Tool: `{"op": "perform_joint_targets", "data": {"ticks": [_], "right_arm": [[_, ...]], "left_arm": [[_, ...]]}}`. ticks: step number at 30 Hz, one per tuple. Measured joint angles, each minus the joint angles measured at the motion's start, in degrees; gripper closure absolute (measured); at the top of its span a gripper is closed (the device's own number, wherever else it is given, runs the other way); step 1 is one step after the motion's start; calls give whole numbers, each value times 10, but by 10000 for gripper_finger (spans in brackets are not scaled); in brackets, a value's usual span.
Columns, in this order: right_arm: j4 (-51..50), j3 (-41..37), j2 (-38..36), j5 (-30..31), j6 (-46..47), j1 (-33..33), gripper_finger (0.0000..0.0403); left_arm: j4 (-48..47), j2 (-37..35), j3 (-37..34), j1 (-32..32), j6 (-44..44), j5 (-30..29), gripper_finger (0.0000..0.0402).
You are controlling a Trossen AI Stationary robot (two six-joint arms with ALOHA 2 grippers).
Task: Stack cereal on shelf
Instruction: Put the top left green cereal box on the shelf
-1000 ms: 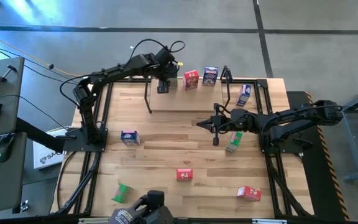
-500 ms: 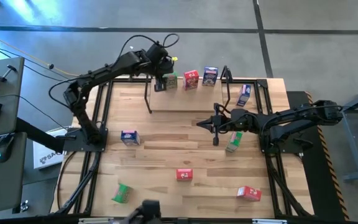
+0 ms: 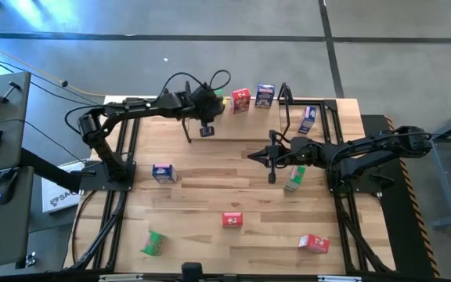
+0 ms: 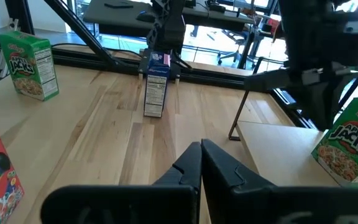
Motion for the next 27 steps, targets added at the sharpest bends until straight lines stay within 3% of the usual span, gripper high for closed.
{"op": "perform_joint_targets", "data": {"ticks": [5,27], "right_arm": [[2,0,0,0,0,0,403],[0,0,0,0,2,0,403]], "left_arm": [[27,11,-6,14,-15,-32,393],[69,48,-8,34,5,-52,394]]}}
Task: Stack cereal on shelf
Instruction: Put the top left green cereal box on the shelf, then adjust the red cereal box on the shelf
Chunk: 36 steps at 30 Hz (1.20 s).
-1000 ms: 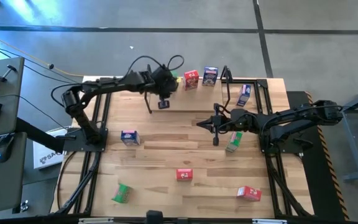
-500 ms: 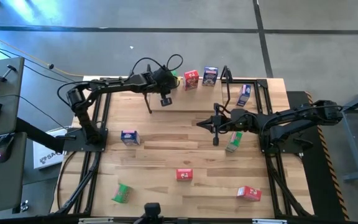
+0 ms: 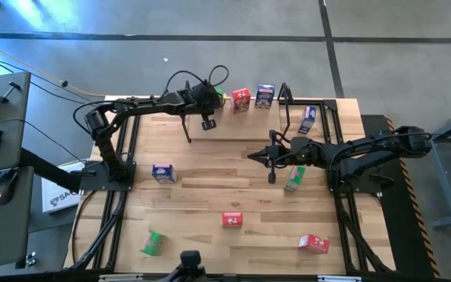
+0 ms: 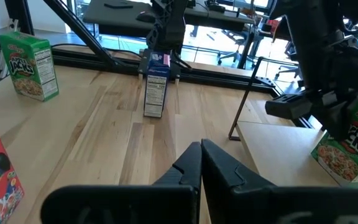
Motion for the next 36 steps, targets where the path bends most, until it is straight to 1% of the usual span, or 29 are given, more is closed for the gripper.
{"op": "perform_joint_targets", "data": {"ticks": [11,18,20,22,25,30,33,36], "right_arm": [[2,0,0,0,0,0,403],[2,0,0,0,6,0,403],[2,0,0,1,7,0,403],[2,0,0,13,9,0,403],[1,0,0,39,28,0,403],[9,8,8,84,52,0,403],[2,39,29,92,54,-8,403],[-53,88,59,92,49,-29,403]], "left_arm": [[25,1,-6,10,10,2,394],[21,0,-6,15,9,5,394],[9,-4,-6,15,0,16,394],[10,-9,-8,15,-19,47,394],[62,-30,-48,13,-30,81,394],[166,-77,-121,1,-51,117,394],[197,-114,-141,-9,-59,131,394],[218,-158,-156,-20,-63,146,394]]}}
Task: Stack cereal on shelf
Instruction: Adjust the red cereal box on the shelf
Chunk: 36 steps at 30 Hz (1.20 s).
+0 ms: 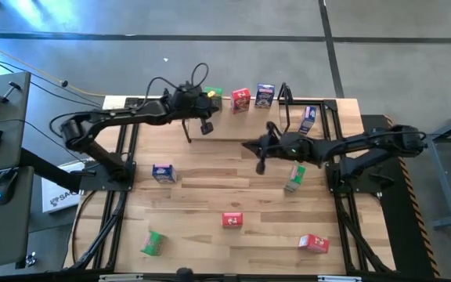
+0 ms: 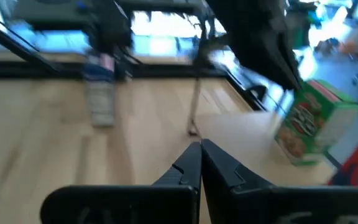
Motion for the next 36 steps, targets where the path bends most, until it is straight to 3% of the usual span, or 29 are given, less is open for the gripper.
{"op": "perform_joint_targets", "data": {"ticks": [8,13,18,26,36], "right_arm": [[-209,146,70,0,-17,-65,403],[-283,193,125,-4,-41,-116,403],[-289,223,196,-2,-71,-167,403],[-289,273,281,12,-121,-219,403],[-242,291,311,12,-117,-238,403]], "left_arm": [[81,-125,-97,-6,-83,89,394],[143,-173,-175,-8,-118,98,394],[167,-187,-217,-8,-124,98,394],[167,-188,-225,-8,-129,96,394],[170,-188,-225,-8,-132,96,394]]}}
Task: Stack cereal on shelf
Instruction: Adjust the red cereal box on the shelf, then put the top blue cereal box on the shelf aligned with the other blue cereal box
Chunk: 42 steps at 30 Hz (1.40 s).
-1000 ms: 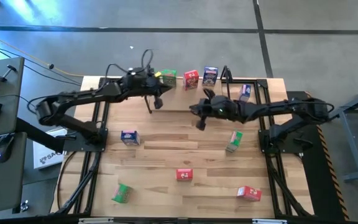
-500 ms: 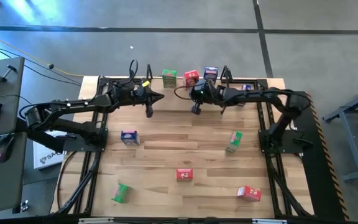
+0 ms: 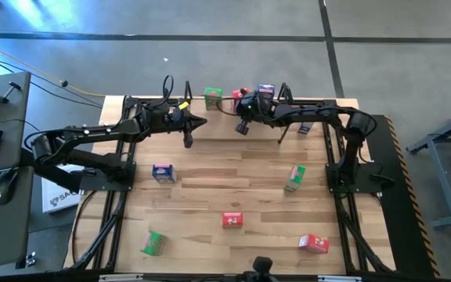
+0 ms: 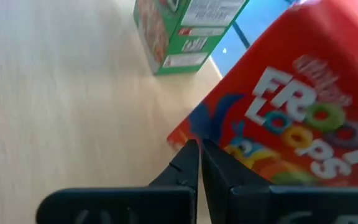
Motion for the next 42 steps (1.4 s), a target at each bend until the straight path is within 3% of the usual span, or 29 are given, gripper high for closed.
{"op": "perform_joint_targets", "data": {"ticks": [24,36,42], "right_arm": [[55,0,0,-33,111,-8,398],[82,0,-5,-36,149,-3,312],[42,0,-56,-50,168,22,280]], "left_arm": [[-1,0,0,0,-1,-3,394],[-4,0,0,0,0,-28,394],[-5,0,0,0,-1,-28,394]]}}
